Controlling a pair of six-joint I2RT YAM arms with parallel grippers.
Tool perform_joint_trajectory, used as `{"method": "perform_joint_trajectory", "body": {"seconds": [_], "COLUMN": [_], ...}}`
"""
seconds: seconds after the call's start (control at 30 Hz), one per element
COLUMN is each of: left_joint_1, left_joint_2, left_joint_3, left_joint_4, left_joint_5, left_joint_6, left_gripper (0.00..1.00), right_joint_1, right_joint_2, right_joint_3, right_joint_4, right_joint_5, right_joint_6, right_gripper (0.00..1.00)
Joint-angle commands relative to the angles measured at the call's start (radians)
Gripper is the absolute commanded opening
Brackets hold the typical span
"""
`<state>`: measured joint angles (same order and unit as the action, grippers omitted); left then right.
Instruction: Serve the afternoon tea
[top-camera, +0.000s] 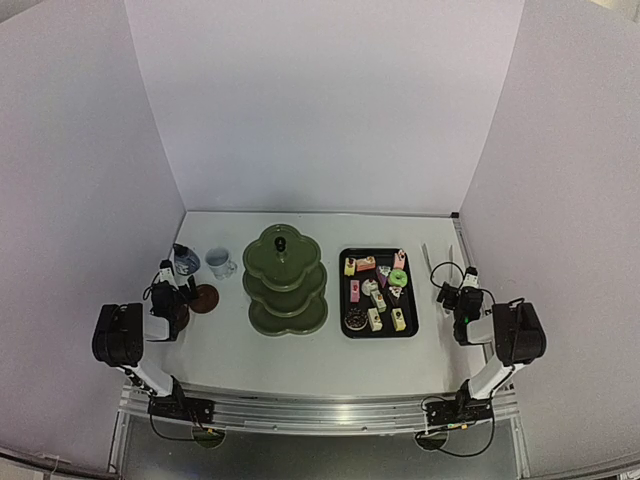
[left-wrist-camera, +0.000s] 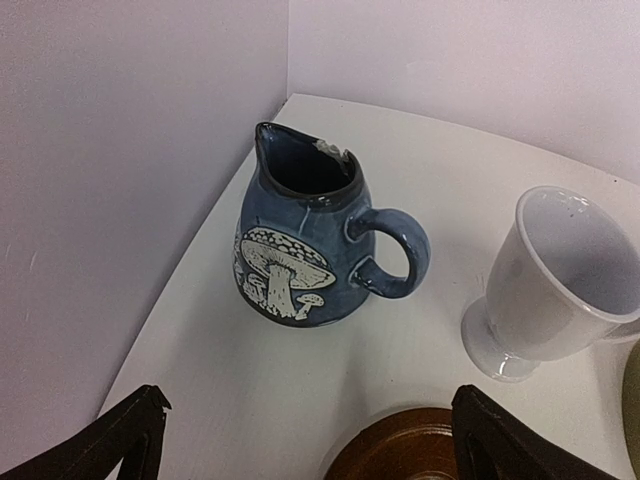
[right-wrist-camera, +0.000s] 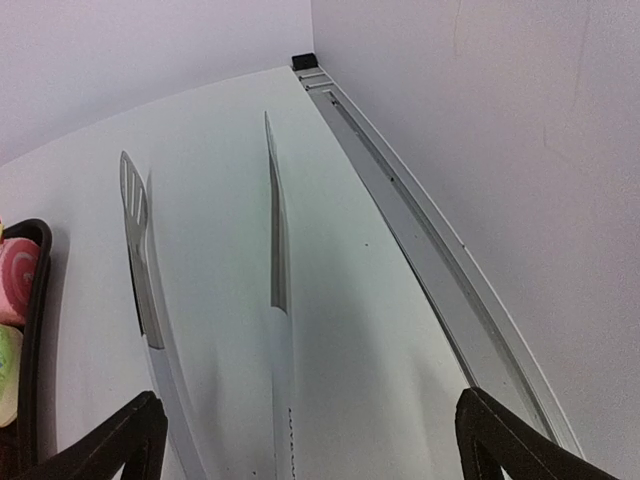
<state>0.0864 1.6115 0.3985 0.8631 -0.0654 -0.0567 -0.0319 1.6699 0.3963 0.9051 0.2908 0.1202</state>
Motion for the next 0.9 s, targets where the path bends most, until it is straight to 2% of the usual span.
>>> {"method": "perform_joint_trajectory", "body": {"seconds": [0.0, 0.1, 0.2, 0.37, 0.5, 0.63, 0.77, 0.87], "left_joint_1": [0.005, 0.005, 0.005, 0.005, 0.005, 0.003, 0.002, 0.002], "left_joint_2": [0.01, 0.011, -0.016, -0.229, -0.418, -0.574, -0.613, -0.613], "left_joint_3": [0.021, 0.02, 0.013, 0.035, -0.001, 0.063, 0.199, 0.283], "left_joint_4": [0.028, 0.032, 0.029, -0.199, -0.331, -0.556, -0.76, -0.837], "left_joint_5": [-0.014, -0.014, -0.003, 0.156, 0.245, 0.331, 0.342, 0.3], "left_joint_6": [-0.008, -0.008, 0.0, 0.033, 0.046, 0.05, 0.039, 0.007], "left_gripper": [1.0, 1.0, 1.0, 1.0, 1.0, 1.0, 1.0, 1.0], "right_joint_1": [0.003, 0.003, 0.003, 0.003, 0.004, 0.005, 0.007, 0.007], "right_joint_2": [-0.15, -0.238, -0.299, -0.317, -0.279, -0.201, -0.083, 0.0], "right_joint_3": [0.09, 0.126, 0.155, 0.342, 0.468, 0.588, 0.737, 0.829], "right_joint_4": [-0.189, -0.293, -0.39, -0.776, -1.031, -1.226, -1.418, -1.522], "right_joint_5": [0.061, 0.077, 0.029, -0.063, -0.075, -0.085, -0.135, -0.14], "right_joint_6": [0.012, 0.019, 0.011, 0.02, 0.023, 0.046, 0.064, 0.072], "right_gripper": [0.98, 0.98, 0.98, 0.98, 0.98, 0.98, 0.98, 0.98]}}
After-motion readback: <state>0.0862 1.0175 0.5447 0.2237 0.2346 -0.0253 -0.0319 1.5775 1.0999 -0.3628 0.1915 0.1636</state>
